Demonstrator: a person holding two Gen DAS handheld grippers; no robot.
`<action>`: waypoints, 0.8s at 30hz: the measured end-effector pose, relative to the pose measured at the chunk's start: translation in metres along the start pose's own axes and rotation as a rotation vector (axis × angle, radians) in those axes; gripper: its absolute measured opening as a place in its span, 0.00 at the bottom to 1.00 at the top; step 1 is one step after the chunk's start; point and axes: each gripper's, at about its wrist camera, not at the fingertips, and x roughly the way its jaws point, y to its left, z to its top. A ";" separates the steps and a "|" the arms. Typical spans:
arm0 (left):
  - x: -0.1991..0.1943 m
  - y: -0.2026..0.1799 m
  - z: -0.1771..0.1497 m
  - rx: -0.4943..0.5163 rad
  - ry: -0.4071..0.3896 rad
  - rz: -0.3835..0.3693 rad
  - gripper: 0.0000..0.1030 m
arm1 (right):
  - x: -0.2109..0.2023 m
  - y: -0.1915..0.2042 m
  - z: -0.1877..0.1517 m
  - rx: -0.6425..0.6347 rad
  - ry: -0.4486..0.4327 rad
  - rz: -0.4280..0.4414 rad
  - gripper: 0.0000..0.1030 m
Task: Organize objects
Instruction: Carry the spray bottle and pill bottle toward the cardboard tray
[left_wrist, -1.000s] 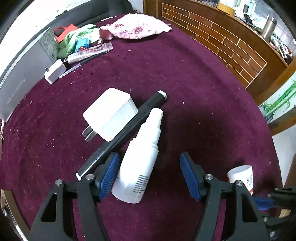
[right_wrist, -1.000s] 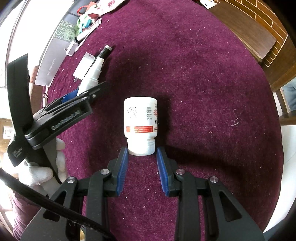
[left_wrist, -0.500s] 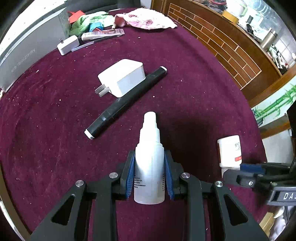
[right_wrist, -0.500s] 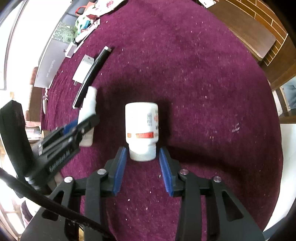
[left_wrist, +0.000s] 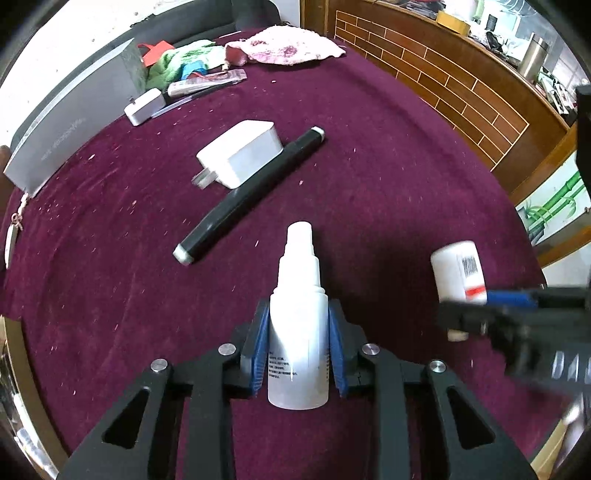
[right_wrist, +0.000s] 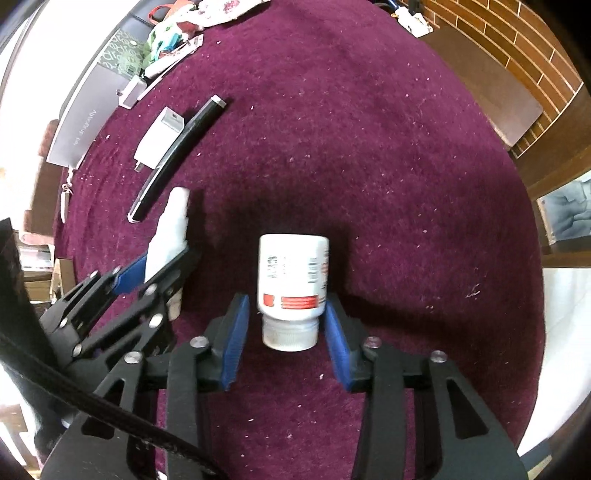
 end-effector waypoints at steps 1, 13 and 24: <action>-0.003 0.002 -0.003 -0.002 -0.001 0.005 0.24 | -0.001 -0.002 -0.001 0.005 -0.004 0.010 0.31; -0.042 0.028 -0.051 -0.044 -0.026 0.058 0.24 | -0.005 0.007 -0.015 0.006 0.004 0.050 0.31; -0.067 0.056 -0.085 -0.097 -0.052 0.040 0.24 | -0.007 0.036 -0.035 -0.026 0.013 0.066 0.31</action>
